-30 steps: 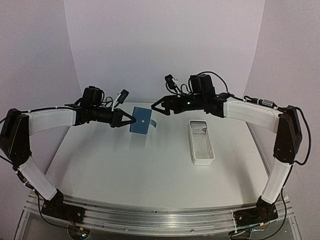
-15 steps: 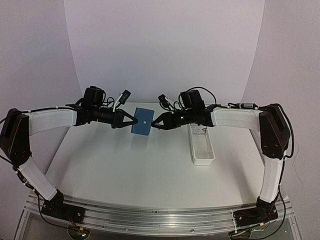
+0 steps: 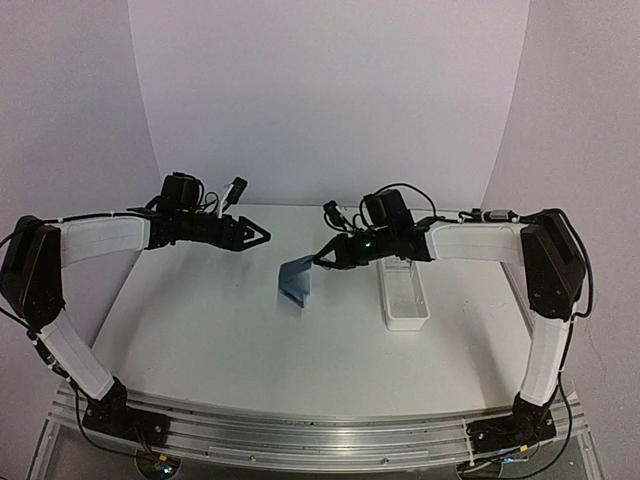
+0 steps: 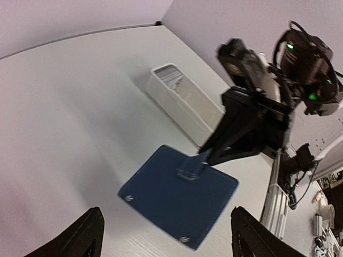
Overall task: Put the credit cards into the card holder
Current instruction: Open the card holder at the center of the board.
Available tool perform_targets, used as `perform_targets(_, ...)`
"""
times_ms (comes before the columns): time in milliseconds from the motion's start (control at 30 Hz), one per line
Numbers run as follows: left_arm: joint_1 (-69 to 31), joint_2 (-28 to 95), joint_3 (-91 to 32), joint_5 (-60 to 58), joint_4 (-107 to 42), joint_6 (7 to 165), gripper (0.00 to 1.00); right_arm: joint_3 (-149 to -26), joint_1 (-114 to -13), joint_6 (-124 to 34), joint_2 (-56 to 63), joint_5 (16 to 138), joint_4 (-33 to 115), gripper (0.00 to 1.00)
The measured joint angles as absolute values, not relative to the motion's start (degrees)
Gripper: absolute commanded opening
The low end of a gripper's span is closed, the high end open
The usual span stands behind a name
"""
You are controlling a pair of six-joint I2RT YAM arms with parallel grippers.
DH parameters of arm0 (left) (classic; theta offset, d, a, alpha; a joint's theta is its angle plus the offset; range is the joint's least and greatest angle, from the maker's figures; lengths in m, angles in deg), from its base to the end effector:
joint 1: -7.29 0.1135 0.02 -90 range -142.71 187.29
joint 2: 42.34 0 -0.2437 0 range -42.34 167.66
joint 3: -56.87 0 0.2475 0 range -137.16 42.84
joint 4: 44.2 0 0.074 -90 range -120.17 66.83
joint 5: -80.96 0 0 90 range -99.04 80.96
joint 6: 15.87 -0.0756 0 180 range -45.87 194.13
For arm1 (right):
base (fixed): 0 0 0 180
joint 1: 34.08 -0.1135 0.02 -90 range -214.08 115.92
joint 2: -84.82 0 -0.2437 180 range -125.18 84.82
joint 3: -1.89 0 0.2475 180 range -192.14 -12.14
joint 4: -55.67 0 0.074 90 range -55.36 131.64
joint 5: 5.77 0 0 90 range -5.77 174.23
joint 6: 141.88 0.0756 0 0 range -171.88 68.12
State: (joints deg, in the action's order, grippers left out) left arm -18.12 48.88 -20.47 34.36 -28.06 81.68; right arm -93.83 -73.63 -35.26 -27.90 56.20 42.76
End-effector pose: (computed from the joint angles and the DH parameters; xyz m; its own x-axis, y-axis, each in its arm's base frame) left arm 0.3183 -0.2087 0.2333 -0.5596 0.1601 -0.8132 0.7824 0.4257 -0.4545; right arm 0.3419 0.3284 0.1958 -0.6190 -0.1838 -0.7636 -0.7296 0.4945 0.4725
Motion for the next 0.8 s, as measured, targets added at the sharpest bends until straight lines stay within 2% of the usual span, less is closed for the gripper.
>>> perform_targets(33,-16.8,49.3,-20.5,33.2,-27.9,82.4,0.96,-93.1,-73.7,-34.8,-27.4,56.3,42.3,0.00)
perform_targets(100,-14.1,50.1,-20.5,31.8,-27.1,82.4,0.99,-92.4,-74.0,-33.9,-26.4,56.5,41.3,0.00)
perform_targets(300,-12.9,50.3,-20.5,32.1,-25.2,78.7,0.94,-93.9,-76.7,-27.7,-25.7,55.5,41.3,0.00)
perform_targets(467,-13.5,50.1,-20.4,33.4,-22.1,71.2,0.94,-97.7,-78.5,-13.0,-29.5,58.3,41.8,0.00)
perform_targets(633,-18.6,43.7,-17.3,31.1,-20.3,57.1,0.96,-97.5,-78.9,1.1,-30.5,64.3,40.6,0.00)
perform_targets(800,-24.4,37.4,-14.7,30.7,-20.2,48.4,0.97,-99.8,-79.2,6.0,-31.4,67.2,40.2,0.00)
